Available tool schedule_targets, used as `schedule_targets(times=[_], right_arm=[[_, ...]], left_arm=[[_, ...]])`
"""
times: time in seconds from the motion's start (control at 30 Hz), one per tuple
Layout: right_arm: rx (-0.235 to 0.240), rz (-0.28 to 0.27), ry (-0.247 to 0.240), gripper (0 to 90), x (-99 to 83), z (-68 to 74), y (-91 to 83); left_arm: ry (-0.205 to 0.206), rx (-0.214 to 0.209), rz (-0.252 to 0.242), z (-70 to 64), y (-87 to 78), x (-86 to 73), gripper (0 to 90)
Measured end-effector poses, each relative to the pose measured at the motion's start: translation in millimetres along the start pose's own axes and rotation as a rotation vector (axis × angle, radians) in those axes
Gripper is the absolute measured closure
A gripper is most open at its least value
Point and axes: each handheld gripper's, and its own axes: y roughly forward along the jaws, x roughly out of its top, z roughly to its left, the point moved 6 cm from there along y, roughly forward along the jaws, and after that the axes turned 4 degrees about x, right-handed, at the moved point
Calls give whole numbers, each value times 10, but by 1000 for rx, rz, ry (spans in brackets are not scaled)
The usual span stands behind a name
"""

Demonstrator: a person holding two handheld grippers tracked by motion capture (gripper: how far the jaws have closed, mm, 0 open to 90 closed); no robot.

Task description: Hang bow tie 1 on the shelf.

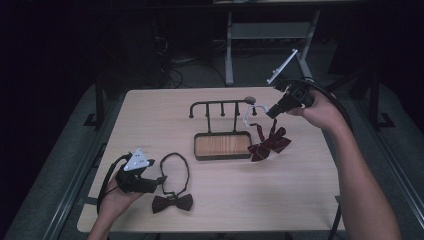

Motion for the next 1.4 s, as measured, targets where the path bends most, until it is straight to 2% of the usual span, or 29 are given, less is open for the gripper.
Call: schedule_targets(times=[0.23, 0.4, 0.63, 0.77, 1.0, 1.4], right_arm=[[-6, -3, 22, 859, 36, -75, 3], [-7, 8, 54, 856, 40, -144, 59], [-17, 12, 72, 830, 47, -179, 112], [-14, 13, 71, 828, 47, -179, 136], [3, 12, 63, 812, 9, -152, 170], [64, -4, 47, 754, -191, -99, 283]], left_arm=[[2, -1, 3, -9, 7, 0, 271], [0, -2, 1, -11, 5, 1, 271], [3, -3, 5, -11, 10, -1, 271], [-8, -5, -2, -19, 5, 3, 271], [0, -5, 7, -17, 7, -3, 271], [12, -6, 13, -18, 23, -5, 271]])
